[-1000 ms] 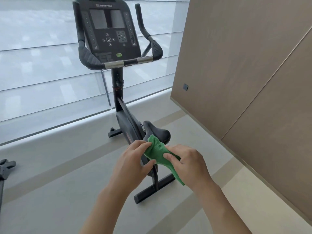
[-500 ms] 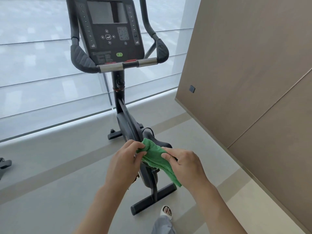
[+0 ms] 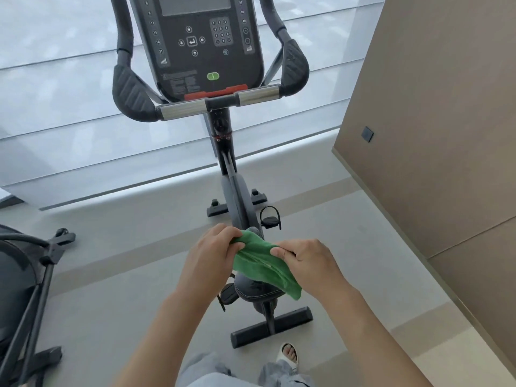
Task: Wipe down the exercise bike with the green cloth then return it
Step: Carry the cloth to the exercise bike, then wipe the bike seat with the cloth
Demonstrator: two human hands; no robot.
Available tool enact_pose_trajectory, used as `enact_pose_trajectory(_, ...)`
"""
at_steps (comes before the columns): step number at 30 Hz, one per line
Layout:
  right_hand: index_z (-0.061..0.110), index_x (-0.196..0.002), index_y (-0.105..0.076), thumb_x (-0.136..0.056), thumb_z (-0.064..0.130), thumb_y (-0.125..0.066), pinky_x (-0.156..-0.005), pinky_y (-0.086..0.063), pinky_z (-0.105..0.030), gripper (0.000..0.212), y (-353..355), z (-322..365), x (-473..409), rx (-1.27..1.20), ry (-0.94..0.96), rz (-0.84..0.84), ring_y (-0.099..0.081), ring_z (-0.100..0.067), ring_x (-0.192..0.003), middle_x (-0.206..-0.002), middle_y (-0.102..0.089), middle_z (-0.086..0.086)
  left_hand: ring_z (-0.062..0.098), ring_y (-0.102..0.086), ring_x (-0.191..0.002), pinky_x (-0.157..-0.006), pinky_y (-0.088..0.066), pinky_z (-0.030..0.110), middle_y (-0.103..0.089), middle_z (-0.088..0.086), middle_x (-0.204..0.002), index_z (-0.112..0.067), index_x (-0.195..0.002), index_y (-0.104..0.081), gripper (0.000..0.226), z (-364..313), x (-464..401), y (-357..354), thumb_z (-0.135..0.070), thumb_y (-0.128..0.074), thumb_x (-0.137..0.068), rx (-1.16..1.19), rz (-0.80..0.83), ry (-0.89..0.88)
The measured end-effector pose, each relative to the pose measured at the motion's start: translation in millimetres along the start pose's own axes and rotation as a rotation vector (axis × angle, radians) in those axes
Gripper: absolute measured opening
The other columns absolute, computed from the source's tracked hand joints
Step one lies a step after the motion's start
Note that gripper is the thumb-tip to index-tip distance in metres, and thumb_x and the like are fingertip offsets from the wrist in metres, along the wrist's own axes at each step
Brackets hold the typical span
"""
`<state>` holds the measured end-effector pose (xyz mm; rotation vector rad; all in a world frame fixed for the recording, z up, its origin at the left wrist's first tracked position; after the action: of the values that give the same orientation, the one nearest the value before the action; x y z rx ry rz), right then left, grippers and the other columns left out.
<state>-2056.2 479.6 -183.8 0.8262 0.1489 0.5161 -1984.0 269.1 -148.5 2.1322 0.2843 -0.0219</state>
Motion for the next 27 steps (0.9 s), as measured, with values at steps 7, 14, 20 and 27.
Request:
enact_pose_trajectory(7, 0.029, -0.088, -0.072, -0.106, 0.038, -0.058, -0.063, -0.046, -0.033, 0.025, -20, -32, -20, -0.075, -0.139, 0.030, -0.058, -0.011, -0.069, -0.069, -0.064, 0.008, 0.011, -0.051, -0.089, -0.071, -0.035, 0.026, -0.055, -0.014, -0.102, -0.020, -0.105, -0.061, 0.009, 14, -25, -33, -0.029, -0.059, -0.105, 0.032, 0.178, 0.030)
enact_pose_trajectory(14, 0.037, -0.083, -0.054, -0.110, 0.033, -0.050, -0.065, -0.045, -0.032, 0.027, -22, -6, -24, -0.163, -0.238, 0.027, -0.055, -0.011, -0.069, -0.074, -0.060, 0.008, -0.001, -0.063, -0.086, -0.075, -0.041, 0.008, -0.071, -0.017, -0.115, -0.019, -0.090, -0.059, 0.016, 25, -42, -16, -0.027, -0.070, -0.099, 0.253, 0.239, -0.060)
enact_pose_trajectory(20, 0.027, -0.091, -0.071, -0.105, 0.035, -0.059, -0.066, -0.052, -0.035, 0.020, -18, 19, -23, -0.394, -0.269, 0.247, -0.063, -0.020, -0.069, -0.078, -0.070, -0.002, 0.002, -0.068, -0.081, -0.068, -0.048, 0.010, -0.071, -0.017, -0.080, -0.025, -0.083, -0.064, 0.017, 41, -30, 16, -0.031, -0.076, -0.094, 0.326, 0.247, -0.120)
enact_pose_trajectory(27, 0.020, -0.085, -0.076, -0.103, 0.026, -0.068, -0.070, -0.054, -0.031, 0.020, -45, -1, -54, -0.528, -0.368, 0.264, -0.066, -0.015, -0.071, -0.080, -0.075, 0.000, 0.002, -0.069, -0.085, -0.067, -0.047, 0.014, -0.072, -0.016, -0.091, -0.027, -0.095, -0.066, 0.018, 65, -42, 0, -0.044, -0.069, -0.097, 0.251, 0.310, -0.017)
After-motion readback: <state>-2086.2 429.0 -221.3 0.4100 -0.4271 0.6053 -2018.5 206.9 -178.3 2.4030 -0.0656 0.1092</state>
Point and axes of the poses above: each hand's wrist, its own x-axis away from the middle knuckle, its own y-axis out of the back of the hand, z = x × y, the point moved 3 cm from there along -x, towards the middle knuckle
